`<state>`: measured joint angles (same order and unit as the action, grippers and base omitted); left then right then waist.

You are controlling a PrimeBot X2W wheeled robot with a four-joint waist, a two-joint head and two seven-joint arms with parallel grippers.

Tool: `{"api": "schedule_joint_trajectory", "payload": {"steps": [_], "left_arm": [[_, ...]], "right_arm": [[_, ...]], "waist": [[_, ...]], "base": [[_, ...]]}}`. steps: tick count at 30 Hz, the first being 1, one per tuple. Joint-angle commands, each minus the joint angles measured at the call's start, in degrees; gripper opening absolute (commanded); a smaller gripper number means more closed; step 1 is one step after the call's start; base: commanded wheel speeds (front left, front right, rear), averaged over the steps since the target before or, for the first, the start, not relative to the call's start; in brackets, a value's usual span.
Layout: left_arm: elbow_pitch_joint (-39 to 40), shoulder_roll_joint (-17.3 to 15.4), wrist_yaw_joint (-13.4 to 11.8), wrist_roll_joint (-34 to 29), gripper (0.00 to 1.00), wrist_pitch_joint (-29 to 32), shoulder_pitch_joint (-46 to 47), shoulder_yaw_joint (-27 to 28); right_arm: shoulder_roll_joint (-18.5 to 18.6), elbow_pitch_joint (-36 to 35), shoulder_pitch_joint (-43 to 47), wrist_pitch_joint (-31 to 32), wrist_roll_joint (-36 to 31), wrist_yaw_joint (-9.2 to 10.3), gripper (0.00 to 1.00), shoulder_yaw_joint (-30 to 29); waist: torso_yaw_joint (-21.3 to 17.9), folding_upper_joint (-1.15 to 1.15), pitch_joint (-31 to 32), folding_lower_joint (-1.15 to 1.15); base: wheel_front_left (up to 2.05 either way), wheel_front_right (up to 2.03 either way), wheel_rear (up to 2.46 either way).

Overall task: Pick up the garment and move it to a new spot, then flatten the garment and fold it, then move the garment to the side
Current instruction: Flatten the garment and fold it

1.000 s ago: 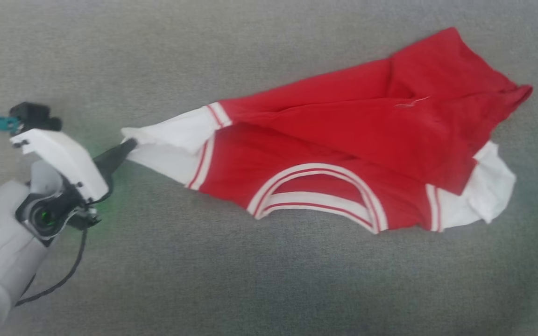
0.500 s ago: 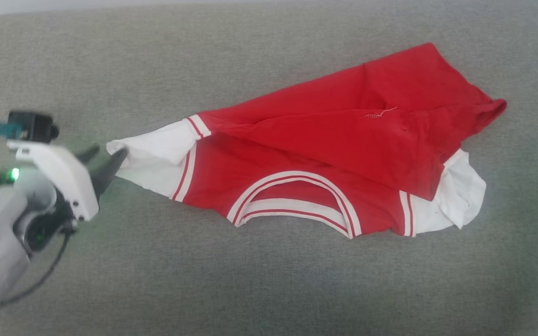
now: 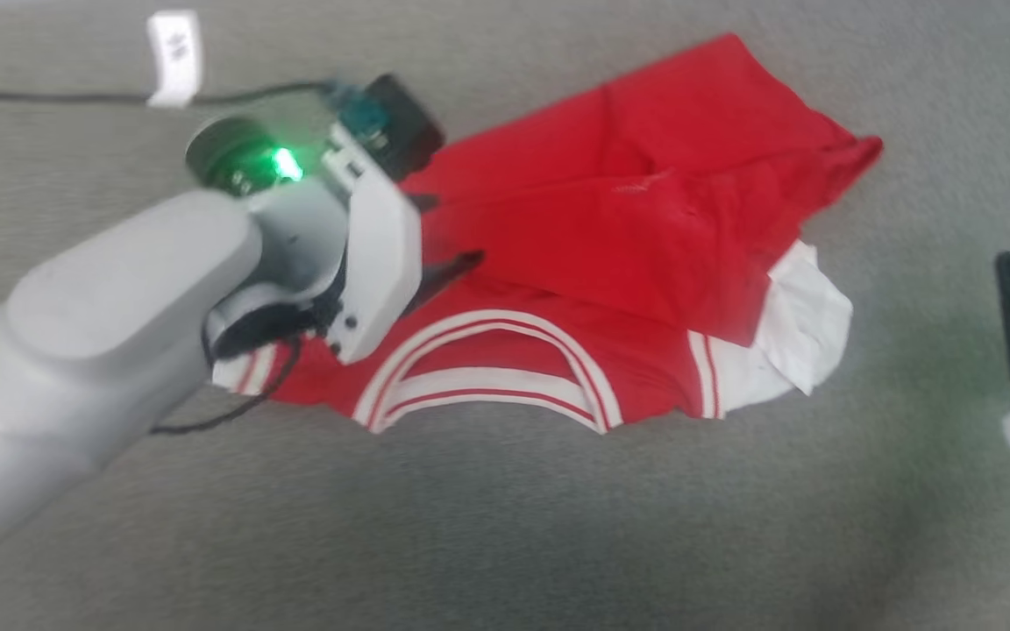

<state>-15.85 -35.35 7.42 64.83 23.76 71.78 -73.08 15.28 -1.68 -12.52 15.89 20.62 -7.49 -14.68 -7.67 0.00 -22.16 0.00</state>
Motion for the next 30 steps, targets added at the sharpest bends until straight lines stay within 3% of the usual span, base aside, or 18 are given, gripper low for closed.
{"api": "schedule_joint_trajectory", "payload": {"steps": [1,10,16,18,24,30], "left_arm": [[-0.29,-0.47,0.05,0.17,1.0,1.1,1.55,0.04],[-4.03,1.31,0.09,-3.97,1.0,11.3,3.97,-0.28],[-5.19,1.19,0.09,-3.65,0.97,12.02,3.49,-0.72],[-5.14,1.45,0.1,-0.74,0.03,11.58,3.54,-0.78],[-7.97,1.96,0.1,6.27,0.0,4.64,7.62,1.06],[-20.48,2.26,0.1,8.46,0.0,-7.56,10.45,6.07]], "right_arm": [[-0.42,0.28,-0.93,-0.57,0.36,-0.01,1.0,0.63],[-2.11,4.65,-4.27,-4.45,0.82,-0.01,1.0,4.56],[-2.21,6.69,-5.23,-5.97,1.03,-0.01,1.0,5.46],[-2.18,7.05,-5.44,-6.14,0.93,-0.01,1.0,5.46],[-2.22,7.68,-5.92,-6.49,0.56,-0.01,1.0,5.21],[-1.93,7.52,-6.14,-6.28,0.68,-0.01,1.0,5.41]], "waist": [[-2.98,0.0,-2.88,0.0],[-8.49,0.0,-7.32,0.0],[-9.41,0.0,-7.95,0.0],[-9.34,0.0,-7.96,0.0],[-8.4,0.0,-7.84,0.0],[-7.95,0.0,-7.84,0.0]], "base": [[0.0,0.0,0.0],[0.0,0.0,0.0],[0.0,0.0,0.0],[0.0,0.0,0.0],[0.0,0.0,0.0],[0.0,0.0,0.0]]}}
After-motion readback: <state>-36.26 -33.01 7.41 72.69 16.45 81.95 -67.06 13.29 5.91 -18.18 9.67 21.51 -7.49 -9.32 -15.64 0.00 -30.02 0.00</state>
